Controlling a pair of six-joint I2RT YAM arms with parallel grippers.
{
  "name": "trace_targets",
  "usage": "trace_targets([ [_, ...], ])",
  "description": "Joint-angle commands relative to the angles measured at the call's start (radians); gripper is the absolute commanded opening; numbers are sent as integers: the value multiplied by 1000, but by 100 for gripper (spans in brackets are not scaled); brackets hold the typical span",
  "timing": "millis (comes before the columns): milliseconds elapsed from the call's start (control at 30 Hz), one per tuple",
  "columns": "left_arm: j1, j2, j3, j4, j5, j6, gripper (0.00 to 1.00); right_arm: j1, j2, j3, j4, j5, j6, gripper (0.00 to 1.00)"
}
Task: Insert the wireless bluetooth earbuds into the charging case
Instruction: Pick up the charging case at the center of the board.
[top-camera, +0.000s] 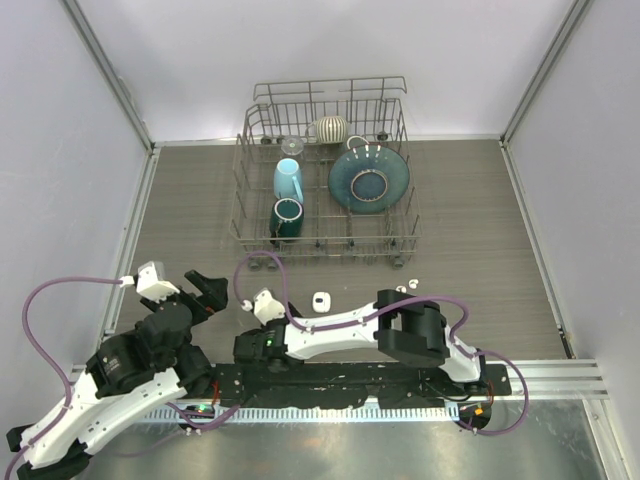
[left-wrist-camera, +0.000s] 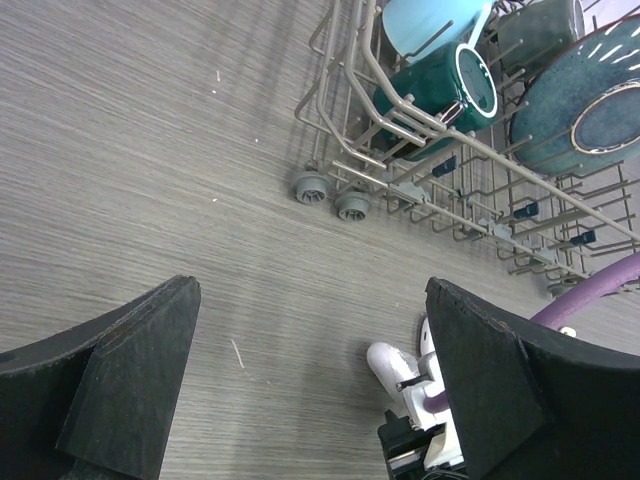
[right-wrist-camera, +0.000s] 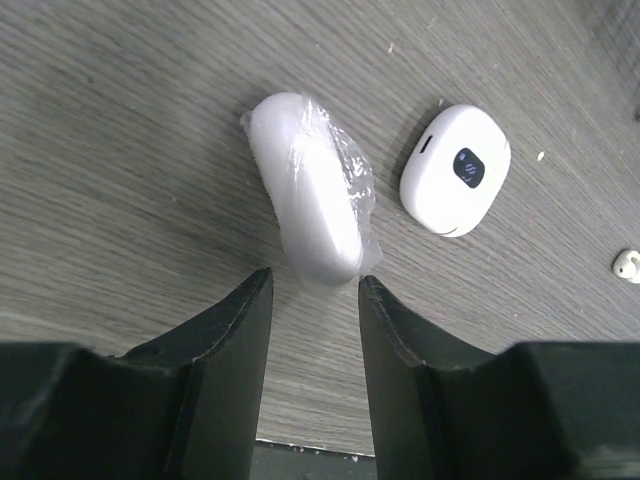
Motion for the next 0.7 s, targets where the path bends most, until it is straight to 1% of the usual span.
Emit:
trace_targets([
  [0,-4,-10,32,-10,-47,-18,100,13,-77,-6,67,-23,-31,46],
  [33,-4,-10,30,-11,-48,-20,100,13,-82,-9,70,-32,-35,48],
  [267,-3,-23,33,-27,-54,-29,100,14,-149,-38,125,-56,-60,50],
  [333,-3,-31,35,-31,-61,-29,100,14,-205,-67,154,-73,-78,52],
  [433,-4,-37,32,-33,-62,-29,100,14,-320,-139,271,-144,-129,53],
  [467,-3,-37,30,-34,-64,-29,100,14,-346,-159,344,-189,-145,53],
  [500,-4,-36,30,-34,-64,-29,100,14,-378,-194,375,-199,-156,53],
  [533,-4,-33,30,-33,-62,-29,100,11,-419,-207,394,-197,-141,54],
  [600,-3,-28,32,-33,-61,-29,100,-10,-452,-234,405,-207,-111,54],
  [667,-4,-28,30,-31,-57,-29,100,-85,-481,-257,399,-242,-42,53],
])
